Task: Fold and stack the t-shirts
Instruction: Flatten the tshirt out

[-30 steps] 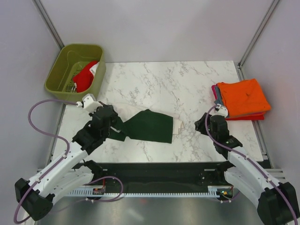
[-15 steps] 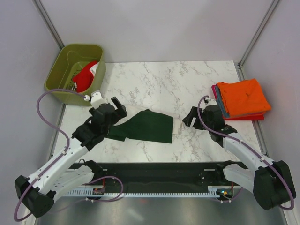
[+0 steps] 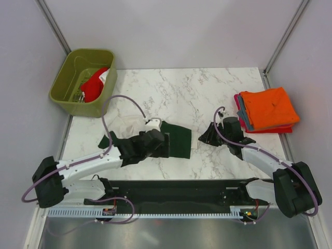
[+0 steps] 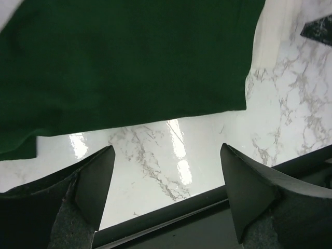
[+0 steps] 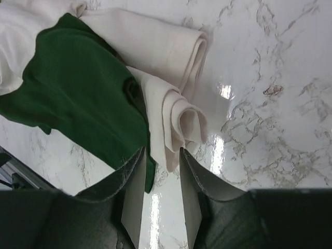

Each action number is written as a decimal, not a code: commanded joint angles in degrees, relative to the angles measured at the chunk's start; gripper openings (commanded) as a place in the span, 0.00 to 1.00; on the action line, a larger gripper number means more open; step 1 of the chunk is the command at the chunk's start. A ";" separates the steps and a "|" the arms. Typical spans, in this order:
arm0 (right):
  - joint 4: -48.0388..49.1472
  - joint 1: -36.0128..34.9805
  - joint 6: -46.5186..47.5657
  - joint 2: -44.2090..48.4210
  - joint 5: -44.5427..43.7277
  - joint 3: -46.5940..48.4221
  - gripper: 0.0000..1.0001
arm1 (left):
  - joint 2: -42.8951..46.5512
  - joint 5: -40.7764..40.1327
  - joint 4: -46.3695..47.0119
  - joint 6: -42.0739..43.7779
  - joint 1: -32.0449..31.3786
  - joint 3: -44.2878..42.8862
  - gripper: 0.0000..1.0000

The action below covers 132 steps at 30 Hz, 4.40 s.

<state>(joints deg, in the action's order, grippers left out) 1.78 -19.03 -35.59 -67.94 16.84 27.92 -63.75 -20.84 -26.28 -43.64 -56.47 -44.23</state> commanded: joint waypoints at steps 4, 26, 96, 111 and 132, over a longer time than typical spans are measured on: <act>6.30 -0.22 -0.70 -3.33 4.16 -1.29 0.38 | -11.92 -1.57 1.06 3.03 -6.37 -8.59 0.88; 10.34 0.92 -2.02 -1.94 -2.07 -1.46 0.00 | -39.69 1.33 0.09 10.77 -10.94 -26.43 0.81; -7.93 1.54 1.67 10.28 0.48 -1.99 0.64 | 24.63 -26.54 -25.04 24.39 16.83 -36.90 0.02; -12.59 -5.93 0.44 11.79 0.23 -4.37 0.64 | 28.50 -23.19 -24.78 21.66 16.83 -26.53 0.02; -2.22 -5.85 -1.50 -23.08 -12.53 15.55 0.12 | 31.67 -22.40 -24.61 21.49 16.83 -18.62 0.02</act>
<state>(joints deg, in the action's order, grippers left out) -3.09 -25.02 -36.47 -86.21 7.44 37.69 -32.45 -42.22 -52.12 -22.61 -39.72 -63.51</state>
